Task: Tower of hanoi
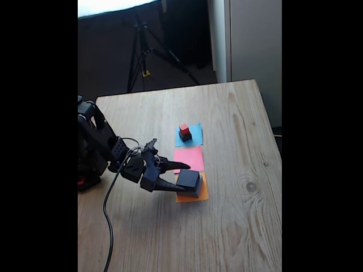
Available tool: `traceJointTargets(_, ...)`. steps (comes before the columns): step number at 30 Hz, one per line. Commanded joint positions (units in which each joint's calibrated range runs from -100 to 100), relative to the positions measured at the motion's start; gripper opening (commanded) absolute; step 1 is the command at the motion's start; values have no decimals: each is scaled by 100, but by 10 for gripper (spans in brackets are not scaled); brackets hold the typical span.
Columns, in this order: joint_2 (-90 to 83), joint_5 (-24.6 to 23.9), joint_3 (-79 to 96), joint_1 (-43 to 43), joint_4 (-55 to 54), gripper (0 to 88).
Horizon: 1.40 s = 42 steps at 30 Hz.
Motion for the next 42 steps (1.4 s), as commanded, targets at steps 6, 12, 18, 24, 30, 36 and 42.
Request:
traceJointTargets(6, -64, 19, -76, -52, -129, 224)
traceJointTargets(12, -79, 36, -22, -60, -129, 167)
traceJointTargets(18, -86, -81, 6, -69, -137, 129)
traceJointTargets(24, -321, -282, 60, -110, 0, 104)
traceJointTargets(30, -699, -533, 133, -211, 267, 96)
traceJointTargets(36, -1176, -633, 297, -328, 470, 118)
traceJointTargets(42, -2100, -666, 260, -386, 1611, 113)
